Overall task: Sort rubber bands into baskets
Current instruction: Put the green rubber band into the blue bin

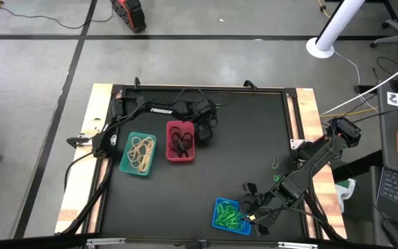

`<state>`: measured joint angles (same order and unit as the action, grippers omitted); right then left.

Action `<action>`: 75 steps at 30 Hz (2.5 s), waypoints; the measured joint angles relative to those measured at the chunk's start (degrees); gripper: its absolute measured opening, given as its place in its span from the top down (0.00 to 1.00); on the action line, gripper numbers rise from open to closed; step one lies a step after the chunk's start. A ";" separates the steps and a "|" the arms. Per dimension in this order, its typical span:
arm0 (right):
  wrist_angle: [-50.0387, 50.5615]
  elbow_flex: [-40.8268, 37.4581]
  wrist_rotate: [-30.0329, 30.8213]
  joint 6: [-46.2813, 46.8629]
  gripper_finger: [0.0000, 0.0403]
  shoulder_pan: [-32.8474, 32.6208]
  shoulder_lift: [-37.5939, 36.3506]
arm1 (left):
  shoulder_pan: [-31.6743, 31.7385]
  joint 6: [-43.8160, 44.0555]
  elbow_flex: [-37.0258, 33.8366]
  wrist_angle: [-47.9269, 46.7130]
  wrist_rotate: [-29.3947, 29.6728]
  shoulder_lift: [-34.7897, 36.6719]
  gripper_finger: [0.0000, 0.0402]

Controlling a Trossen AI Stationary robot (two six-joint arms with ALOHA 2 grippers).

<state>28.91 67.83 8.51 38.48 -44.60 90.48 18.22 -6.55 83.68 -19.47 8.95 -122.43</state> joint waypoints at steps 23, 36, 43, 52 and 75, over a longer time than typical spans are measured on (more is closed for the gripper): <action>-0.04 0.00 -0.57 0.02 0.61 0.00 0.00 | -0.02 2.75 0.17 1.98 -0.52 -2.60 0.80; 0.02 0.00 -0.59 0.00 0.61 0.00 0.00 | 0.09 3.42 0.45 0.01 -0.45 -1.15 0.99; 0.02 0.00 -0.59 0.02 0.61 0.00 0.00 | -0.69 3.25 1.57 -1.39 -2.10 0.60 1.00; 0.11 0.00 -0.61 0.01 0.61 0.00 0.00 | -1.31 1.46 1.57 -1.26 -2.53 1.33 1.00; 0.07 0.00 -0.62 0.02 0.61 0.00 0.00 | 2.59 5.91 1.08 -4.26 -1.64 0.98 0.64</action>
<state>28.97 67.83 7.89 38.50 -44.60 90.48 20.81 -0.64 84.76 -23.74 7.31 -121.45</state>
